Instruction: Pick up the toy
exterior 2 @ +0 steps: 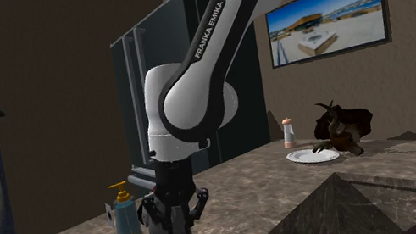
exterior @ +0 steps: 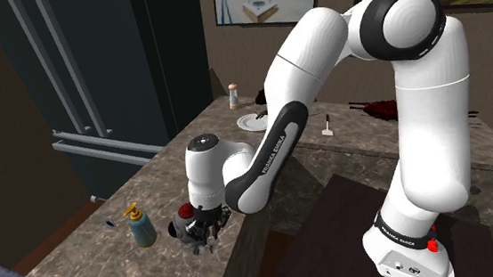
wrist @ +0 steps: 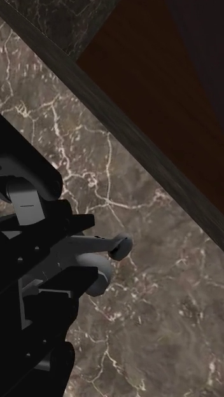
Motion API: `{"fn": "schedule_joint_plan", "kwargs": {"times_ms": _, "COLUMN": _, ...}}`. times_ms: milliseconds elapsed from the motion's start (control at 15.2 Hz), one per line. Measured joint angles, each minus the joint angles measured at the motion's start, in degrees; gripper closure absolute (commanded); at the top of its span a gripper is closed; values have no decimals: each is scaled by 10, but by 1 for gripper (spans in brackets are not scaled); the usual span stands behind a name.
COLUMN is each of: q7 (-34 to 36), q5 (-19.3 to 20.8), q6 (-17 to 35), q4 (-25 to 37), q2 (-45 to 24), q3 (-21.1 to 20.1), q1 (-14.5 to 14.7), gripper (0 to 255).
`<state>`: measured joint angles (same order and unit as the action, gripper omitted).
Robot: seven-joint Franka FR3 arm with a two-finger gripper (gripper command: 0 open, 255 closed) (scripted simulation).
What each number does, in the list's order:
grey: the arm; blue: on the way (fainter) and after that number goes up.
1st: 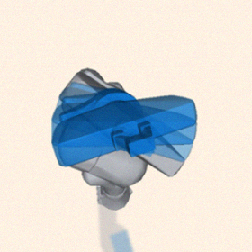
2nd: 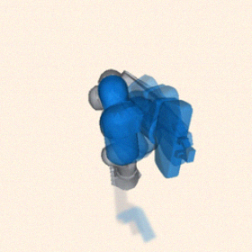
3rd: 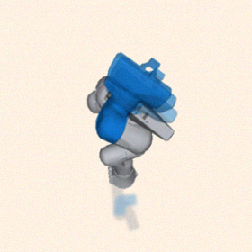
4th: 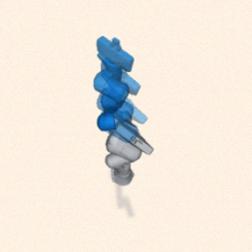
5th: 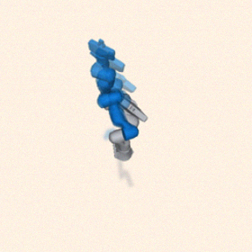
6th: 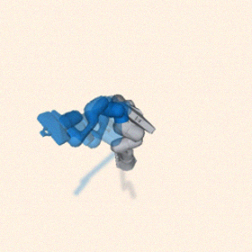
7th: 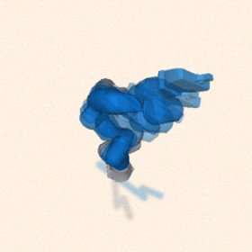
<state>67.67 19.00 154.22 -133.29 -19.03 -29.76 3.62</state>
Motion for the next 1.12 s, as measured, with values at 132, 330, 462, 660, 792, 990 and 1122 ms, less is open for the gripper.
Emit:
{"fn": "schedule_joint_plan", "kwargs": {"times_ms": 132, "q7": -5, "q5": -6, "q6": -4, "q4": -1, "q2": 5, "q3": -3, "q1": -4, "gripper": 255}}
{"fn": "schedule_joint_plan", "kwargs": {"times_ms": 330, "q7": -17, "q5": -26, "q6": -20, "q4": -2, "q2": 23, "q3": -17, "q1": -14, "gripper": 255}}
{"fn": "schedule_joint_plan", "kwargs": {"times_ms": 462, "q7": -29, "q5": -42, "q6": -31, "q4": -3, "q2": 37, "q3": -27, "q1": -22, "gripper": 255}}
{"fn": "schedule_joint_plan", "kwargs": {"times_ms": 660, "q7": -46, "q5": -66, "q6": -49, "q4": -3, "q2": 59, "q3": -41, "q1": -33, "gripper": 255}}
{"fn": "schedule_joint_plan", "kwargs": {"times_ms": 792, "q7": -59, "q5": -86, "q6": -64, "q4": -3, "q2": 76, "q3": -50, "q1": -39, "gripper": 255}}
{"fn": "schedule_joint_plan", "kwargs": {"times_ms": 990, "q7": -76, "q5": -110, "q6": -84, "q4": 0, "q2": 97, "q3": -60, "q1": -47, "gripper": 255}}
{"fn": "schedule_joint_plan", "kwargs": {"times_ms": 1122, "q7": -84, "q5": -122, "q6": -96, "q4": 4, "q2": 108, "q3": -64, "q1": -49, "gripper": 255}}
